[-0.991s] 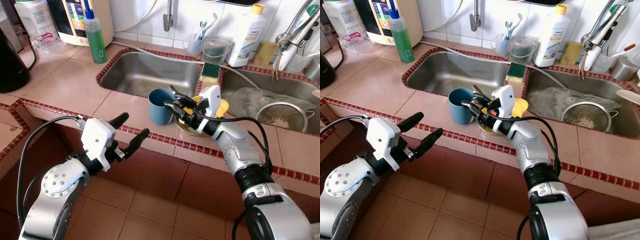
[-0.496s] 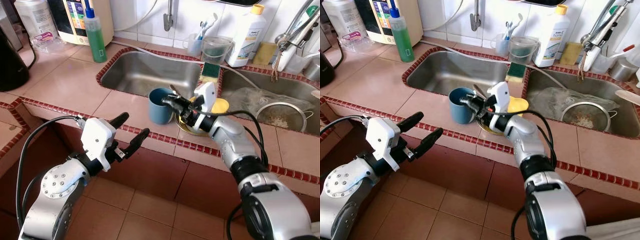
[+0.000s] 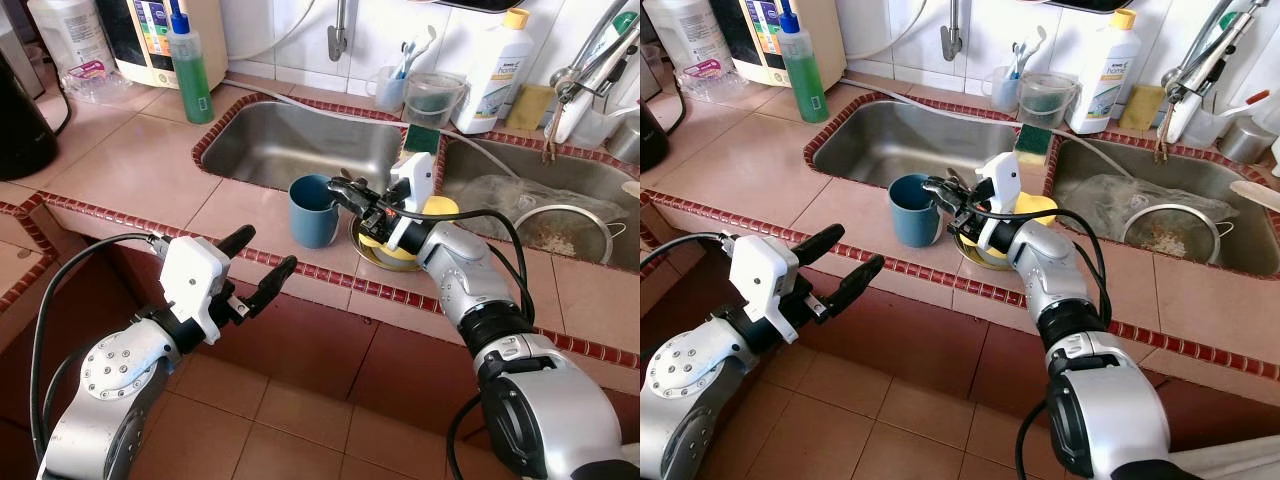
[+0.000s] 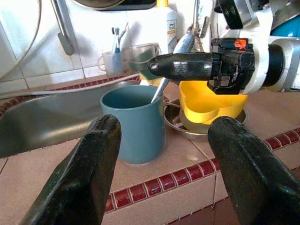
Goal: Kitchen organization
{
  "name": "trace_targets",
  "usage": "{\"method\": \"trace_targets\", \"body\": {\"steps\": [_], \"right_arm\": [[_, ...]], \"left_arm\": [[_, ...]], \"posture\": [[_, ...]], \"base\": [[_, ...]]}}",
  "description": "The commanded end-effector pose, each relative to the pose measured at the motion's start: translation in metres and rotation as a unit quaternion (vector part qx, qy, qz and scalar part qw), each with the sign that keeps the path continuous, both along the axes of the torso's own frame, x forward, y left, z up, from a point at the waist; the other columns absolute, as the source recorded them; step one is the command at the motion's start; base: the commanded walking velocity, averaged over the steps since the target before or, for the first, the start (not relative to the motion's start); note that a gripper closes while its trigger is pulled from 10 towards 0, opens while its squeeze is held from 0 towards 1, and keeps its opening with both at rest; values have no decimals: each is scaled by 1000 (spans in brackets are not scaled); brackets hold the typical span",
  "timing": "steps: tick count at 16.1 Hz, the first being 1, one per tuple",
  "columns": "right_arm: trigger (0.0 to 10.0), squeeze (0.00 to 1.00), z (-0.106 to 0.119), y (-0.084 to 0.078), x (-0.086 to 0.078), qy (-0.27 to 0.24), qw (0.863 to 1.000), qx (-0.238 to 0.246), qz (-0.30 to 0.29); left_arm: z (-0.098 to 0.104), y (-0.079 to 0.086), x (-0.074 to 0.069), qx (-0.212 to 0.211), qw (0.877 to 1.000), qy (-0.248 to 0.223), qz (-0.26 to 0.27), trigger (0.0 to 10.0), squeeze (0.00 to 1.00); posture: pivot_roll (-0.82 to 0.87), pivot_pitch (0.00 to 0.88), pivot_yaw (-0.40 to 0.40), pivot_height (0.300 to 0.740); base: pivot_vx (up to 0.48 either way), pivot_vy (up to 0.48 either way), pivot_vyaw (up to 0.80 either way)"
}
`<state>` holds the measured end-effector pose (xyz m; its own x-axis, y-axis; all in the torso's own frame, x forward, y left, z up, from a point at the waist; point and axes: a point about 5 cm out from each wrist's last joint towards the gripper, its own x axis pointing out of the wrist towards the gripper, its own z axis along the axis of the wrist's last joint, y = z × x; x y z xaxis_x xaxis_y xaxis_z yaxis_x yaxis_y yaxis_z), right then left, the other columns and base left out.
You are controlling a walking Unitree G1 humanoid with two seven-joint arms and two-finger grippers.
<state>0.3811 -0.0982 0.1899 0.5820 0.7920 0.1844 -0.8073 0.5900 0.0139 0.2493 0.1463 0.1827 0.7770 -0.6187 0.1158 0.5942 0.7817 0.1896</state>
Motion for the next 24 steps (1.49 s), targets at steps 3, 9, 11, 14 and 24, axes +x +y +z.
{"method": "trace_targets", "body": {"steps": [3, 9, 11, 14, 24], "right_arm": [[0, 0, 16, -1, 4, -22, 1000, 12, 1], [10000, 0, 37, -5, 8, -42, 999, 24, -5], [10000, 0, 52, -7, 10, -65, 998, 25, -6], [10000, 0, 77, -12, 8, -106, 994, 25, 8], [10000, 0, 149, -23, -7, -199, 977, 66, 30]], "left_arm": [[3, -1, 0, -3, 1000, -6, 2, 10000, 0], [4, -1, 3, -7, 1000, -8, 5, 10000, 0], [4, -1, 4, -11, 1000, -7, 8, 10000, 0], [4, -1, 6, -12, 1000, -11, 10, 10000, 0], [8, -4, 17, -17, 999, -26, 10, 10000, 0]], "posture": [[-72, 101, -28, 740], [-77, 98, -27, 740], [-78, 95, -28, 740], [-82, 88, -30, 740], [-105, 50, -26, 740]], "base": [[0, 0, 0], [0, 0, 0], [0, 0, 0], [0, 0, 0], [0, 0, 0]]}}
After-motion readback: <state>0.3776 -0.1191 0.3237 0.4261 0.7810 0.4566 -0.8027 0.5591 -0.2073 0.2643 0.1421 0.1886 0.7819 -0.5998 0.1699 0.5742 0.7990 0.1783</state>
